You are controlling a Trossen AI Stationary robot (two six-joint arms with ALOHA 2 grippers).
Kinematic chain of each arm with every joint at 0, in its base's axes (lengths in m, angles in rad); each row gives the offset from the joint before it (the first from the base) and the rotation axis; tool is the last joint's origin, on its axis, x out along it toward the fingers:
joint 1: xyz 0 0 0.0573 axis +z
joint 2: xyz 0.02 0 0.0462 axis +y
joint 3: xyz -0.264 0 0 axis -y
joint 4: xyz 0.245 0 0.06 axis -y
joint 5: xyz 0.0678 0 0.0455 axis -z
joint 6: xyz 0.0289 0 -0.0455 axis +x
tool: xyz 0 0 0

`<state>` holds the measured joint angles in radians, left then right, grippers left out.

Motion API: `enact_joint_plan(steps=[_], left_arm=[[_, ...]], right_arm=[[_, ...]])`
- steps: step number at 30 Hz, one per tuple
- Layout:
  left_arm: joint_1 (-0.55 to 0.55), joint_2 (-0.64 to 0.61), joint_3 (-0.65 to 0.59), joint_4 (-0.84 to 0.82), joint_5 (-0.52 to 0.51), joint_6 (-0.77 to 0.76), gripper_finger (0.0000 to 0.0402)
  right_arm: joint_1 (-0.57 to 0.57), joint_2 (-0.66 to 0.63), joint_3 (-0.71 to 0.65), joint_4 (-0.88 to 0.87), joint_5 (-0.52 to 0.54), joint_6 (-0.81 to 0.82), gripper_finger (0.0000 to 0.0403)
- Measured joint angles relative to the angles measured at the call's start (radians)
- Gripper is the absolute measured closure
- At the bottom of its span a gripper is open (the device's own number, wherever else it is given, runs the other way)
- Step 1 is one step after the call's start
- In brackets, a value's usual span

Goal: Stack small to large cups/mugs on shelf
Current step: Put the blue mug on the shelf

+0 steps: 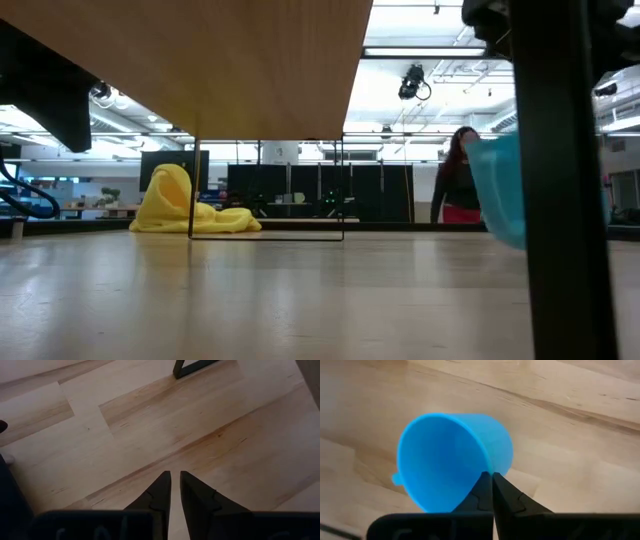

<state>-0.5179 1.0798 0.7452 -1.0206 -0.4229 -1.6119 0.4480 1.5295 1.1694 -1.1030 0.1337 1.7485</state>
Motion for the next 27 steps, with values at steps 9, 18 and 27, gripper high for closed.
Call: enact_joint_plan(steps=[9,18,27], left_arm=[[0.000,0.000,0.000,0.004,0.000,0.000,0.0360],[0.000,0.000,0.000,0.006,0.000,0.000,0.0358],[0.000,0.000,0.000,0.006,0.000,0.000,0.0359]], right_arm=[[0.000,0.079,0.000,0.066,0.012,-0.030,0.0403],[0.000,0.043,-0.001,0.061,0.030,-0.046,0.0361],[0.000,0.039,-0.001,0.027,0.030,-0.106,0.0307]])
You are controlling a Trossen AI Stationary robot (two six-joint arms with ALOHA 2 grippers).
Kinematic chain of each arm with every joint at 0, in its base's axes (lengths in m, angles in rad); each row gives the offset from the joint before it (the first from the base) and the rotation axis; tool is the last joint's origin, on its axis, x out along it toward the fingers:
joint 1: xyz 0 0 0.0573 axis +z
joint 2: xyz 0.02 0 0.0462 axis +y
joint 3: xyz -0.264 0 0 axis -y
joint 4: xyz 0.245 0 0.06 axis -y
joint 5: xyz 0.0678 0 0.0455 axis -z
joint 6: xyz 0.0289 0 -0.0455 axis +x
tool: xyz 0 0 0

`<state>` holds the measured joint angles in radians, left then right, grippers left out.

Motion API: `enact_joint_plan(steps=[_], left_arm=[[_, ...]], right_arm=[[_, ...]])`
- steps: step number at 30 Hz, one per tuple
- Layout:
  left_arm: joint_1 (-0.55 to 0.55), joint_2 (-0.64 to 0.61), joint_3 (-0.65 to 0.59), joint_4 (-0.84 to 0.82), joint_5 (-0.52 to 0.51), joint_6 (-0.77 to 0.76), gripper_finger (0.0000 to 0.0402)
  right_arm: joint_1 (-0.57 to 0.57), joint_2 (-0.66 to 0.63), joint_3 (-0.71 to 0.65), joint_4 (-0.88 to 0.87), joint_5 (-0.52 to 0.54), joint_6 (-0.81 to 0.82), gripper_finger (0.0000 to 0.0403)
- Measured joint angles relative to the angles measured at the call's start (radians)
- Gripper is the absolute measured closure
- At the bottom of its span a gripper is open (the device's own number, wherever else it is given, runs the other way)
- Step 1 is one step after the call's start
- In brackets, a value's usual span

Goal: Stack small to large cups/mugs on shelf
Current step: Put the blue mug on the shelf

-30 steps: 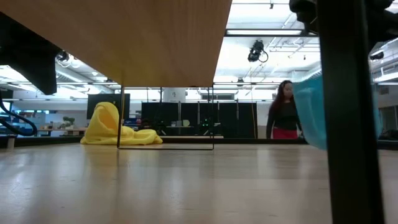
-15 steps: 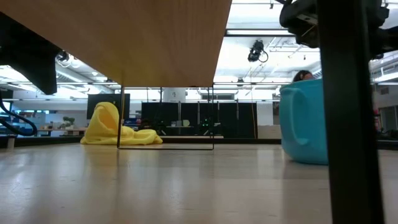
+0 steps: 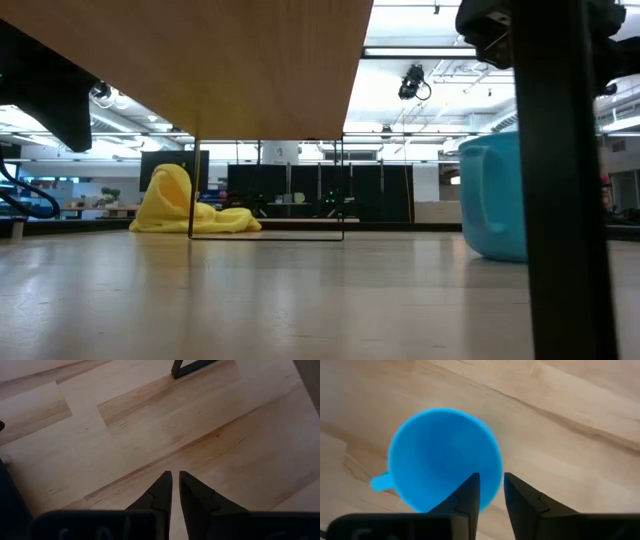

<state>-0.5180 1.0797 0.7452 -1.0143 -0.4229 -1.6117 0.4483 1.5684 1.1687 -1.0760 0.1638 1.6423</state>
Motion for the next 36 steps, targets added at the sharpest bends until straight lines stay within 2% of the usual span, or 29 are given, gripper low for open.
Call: enact_joint_plan(steps=[9,19,29,36], left_arm=[[0.000,0.000,0.000,0.000,0.000,0.001,0.0361],[0.000,0.000,0.000,0.001,0.000,0.000,0.0352],[0.000,0.000,0.000,0.010,0.000,0.000,0.0350],[0.000,0.000,0.000,0.009,0.000,0.001,0.0345]], right_arm=[[-0.013,0.000,0.000,-0.006,0.000,-0.221,0.0292],[-0.095,-0.001,0.000,0.009,-0.011,-0.420,0.0292],[-0.112,0.004,-0.001,0.011,-0.045,-0.476,0.0292],[-0.112,0.005,-0.082,0.087,-0.083,-0.470,0.0294]])
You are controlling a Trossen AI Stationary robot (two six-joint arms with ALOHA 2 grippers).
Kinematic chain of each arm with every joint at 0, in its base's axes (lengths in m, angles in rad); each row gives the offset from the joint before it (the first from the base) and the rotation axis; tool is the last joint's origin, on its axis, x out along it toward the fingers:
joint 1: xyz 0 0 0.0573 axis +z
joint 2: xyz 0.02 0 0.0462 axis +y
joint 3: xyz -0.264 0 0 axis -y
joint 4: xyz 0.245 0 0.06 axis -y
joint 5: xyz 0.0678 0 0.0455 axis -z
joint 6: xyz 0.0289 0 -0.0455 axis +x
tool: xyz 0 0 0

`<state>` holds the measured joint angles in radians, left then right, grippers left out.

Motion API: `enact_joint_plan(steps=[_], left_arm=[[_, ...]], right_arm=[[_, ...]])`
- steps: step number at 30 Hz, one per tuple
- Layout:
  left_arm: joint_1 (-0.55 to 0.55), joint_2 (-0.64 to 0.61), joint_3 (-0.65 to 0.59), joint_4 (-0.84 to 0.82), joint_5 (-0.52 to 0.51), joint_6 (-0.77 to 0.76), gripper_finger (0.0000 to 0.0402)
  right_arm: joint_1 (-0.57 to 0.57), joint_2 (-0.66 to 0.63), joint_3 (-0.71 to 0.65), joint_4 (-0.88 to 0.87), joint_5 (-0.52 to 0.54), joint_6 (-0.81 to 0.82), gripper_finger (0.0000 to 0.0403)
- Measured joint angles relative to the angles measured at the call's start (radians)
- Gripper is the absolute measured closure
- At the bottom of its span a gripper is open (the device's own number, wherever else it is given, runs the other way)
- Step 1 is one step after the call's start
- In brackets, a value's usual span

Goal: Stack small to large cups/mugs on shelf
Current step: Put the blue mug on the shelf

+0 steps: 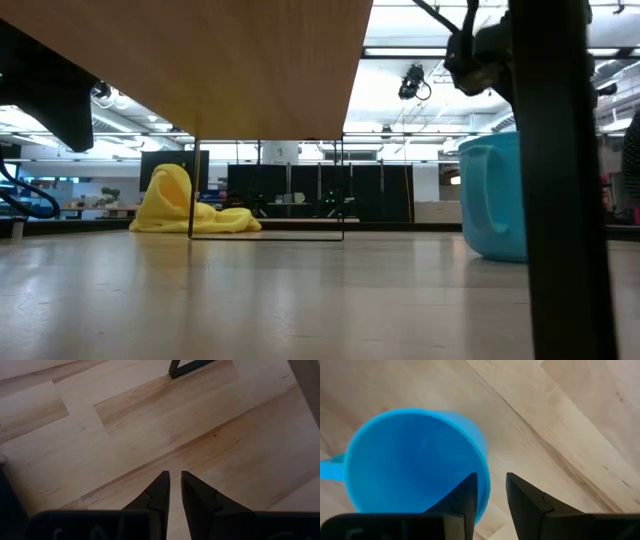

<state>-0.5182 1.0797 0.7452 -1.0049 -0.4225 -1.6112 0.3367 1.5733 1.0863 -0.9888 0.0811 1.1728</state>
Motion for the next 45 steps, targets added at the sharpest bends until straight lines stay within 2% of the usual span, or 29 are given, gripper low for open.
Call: enact_joint_plan(steps=[11,21,25,34,38,41,45], left_arm=[[0.000,0.000,0.000,0.000,0.000,0.000,0.0346],[0.000,0.000,0.000,-0.001,-0.003,-0.001,0.0353],[0.000,0.000,0.000,0.000,-0.003,-0.001,0.0356],[0.000,0.000,0.000,0.012,-0.003,-0.001,0.0357],[0.000,0.000,0.000,0.013,-0.004,0.002,0.0362],[0.000,0.000,0.000,0.013,-0.004,0.067,0.0361],[0.000,0.000,0.000,0.014,-0.004,0.211,0.0359]], right_arm=[[0.000,0.000,-0.001,0.027,0.000,0.017,0.0305],[-0.001,0.000,0.000,0.028,0.000,0.147,0.0392],[-0.001,0.000,0.000,0.027,0.006,0.160,0.0388],[-0.004,0.000,0.000,0.033,0.008,0.075,0.0397],[-0.006,0.000,0.000,0.054,0.046,0.070,0.0398],[-0.006,0.001,0.022,0.038,0.059,0.144,0.0398],[0.007,0.001,0.123,-0.013,0.060,0.236,0.0398]])
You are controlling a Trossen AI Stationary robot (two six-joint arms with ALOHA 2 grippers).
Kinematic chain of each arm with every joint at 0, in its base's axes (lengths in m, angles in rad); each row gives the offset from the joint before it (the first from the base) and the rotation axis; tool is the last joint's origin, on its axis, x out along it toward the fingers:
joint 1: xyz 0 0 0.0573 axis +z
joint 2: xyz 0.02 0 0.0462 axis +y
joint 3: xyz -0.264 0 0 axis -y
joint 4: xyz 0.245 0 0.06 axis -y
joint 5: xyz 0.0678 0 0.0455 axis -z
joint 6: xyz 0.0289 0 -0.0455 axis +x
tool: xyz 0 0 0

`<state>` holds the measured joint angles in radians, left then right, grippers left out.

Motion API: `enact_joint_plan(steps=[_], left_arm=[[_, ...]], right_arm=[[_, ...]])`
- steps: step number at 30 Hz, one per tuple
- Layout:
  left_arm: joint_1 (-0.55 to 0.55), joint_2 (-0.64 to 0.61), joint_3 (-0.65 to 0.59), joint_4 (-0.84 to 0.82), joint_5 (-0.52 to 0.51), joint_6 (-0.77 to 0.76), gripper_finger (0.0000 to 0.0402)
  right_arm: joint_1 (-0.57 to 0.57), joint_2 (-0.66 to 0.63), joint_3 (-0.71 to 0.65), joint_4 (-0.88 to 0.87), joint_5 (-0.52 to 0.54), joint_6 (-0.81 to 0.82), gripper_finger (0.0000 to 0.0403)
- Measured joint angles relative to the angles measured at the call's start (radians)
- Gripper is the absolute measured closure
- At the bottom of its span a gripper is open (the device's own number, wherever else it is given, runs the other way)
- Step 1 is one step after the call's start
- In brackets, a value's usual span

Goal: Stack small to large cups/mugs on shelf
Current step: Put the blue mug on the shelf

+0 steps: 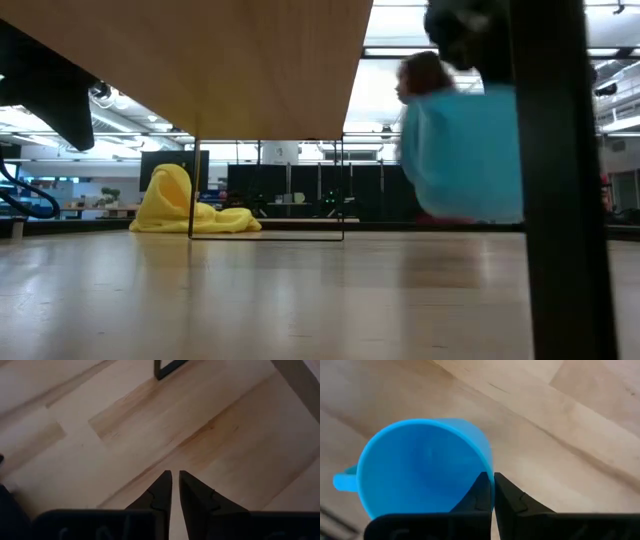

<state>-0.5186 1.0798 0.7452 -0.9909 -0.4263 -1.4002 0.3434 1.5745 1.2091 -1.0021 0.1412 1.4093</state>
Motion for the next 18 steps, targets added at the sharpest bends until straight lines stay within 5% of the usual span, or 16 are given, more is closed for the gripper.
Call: enact_joint_plan(steps=[7,18], left_arm=[[-0.001,0.000,0.000,-0.005,0.000,0.123,0.0365],[0.001,0.000,0.000,-0.056,-0.018,0.130,0.0366]], right_arm=[[0.040,0.000,0.288,-0.270,0.002,0.205,0.0398],[0.080,0.067,0.653,-0.367,0.131,0.333,0.0398]])
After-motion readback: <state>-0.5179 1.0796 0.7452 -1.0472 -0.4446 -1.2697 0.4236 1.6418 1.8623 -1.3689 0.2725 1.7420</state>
